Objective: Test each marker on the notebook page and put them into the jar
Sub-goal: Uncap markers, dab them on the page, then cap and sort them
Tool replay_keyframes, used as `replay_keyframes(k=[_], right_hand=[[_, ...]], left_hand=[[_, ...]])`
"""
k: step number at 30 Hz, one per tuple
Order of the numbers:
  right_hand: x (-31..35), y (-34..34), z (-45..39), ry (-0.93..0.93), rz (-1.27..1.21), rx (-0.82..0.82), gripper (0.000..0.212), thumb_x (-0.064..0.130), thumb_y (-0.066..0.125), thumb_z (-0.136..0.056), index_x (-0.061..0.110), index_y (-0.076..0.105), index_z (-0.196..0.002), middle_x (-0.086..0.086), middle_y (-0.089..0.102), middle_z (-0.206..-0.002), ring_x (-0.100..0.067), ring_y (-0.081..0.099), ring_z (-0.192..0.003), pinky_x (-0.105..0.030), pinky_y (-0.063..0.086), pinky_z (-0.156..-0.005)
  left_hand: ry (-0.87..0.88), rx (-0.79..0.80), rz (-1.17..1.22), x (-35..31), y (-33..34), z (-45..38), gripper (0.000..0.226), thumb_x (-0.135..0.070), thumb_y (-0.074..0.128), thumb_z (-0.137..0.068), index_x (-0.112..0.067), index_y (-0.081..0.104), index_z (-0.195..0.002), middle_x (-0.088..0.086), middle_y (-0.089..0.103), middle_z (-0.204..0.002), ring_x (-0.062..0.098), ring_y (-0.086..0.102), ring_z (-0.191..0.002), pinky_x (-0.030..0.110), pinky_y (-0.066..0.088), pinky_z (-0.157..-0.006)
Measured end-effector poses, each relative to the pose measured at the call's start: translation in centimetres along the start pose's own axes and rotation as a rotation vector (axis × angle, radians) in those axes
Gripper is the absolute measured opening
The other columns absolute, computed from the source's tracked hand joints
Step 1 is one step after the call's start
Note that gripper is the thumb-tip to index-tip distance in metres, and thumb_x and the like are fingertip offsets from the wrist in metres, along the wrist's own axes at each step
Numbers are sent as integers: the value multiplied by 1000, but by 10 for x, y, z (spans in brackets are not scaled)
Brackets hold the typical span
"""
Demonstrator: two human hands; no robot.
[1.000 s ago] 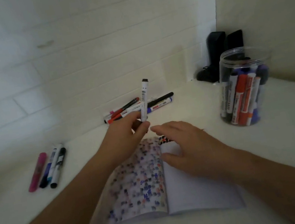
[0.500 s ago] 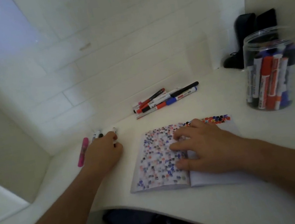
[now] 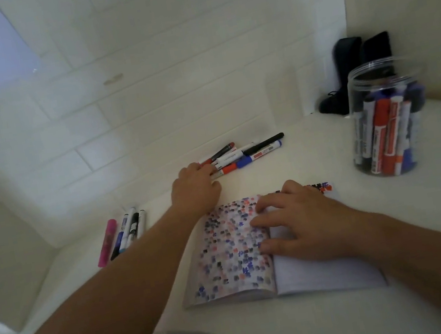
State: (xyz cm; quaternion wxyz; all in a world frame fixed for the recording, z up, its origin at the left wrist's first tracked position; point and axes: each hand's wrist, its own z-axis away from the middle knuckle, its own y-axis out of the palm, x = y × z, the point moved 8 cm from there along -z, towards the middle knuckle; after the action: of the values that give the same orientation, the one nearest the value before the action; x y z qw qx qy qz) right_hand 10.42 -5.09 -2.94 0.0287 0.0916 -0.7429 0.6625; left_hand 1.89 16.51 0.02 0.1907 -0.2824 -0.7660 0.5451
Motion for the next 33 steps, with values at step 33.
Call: replay_keyframes(k=[33], right_hand=[[-83,-56,12,262,-344,-639,41,53,51,-100,31,59,-134,11,54,-109,-2,57,-89,-21,49,-74]], left_hand=[[235,417,1234,-152,-9,46,29,-13,77,-88,-19,68,-115,1,77,-103,18,74,-98,41,58,-93]])
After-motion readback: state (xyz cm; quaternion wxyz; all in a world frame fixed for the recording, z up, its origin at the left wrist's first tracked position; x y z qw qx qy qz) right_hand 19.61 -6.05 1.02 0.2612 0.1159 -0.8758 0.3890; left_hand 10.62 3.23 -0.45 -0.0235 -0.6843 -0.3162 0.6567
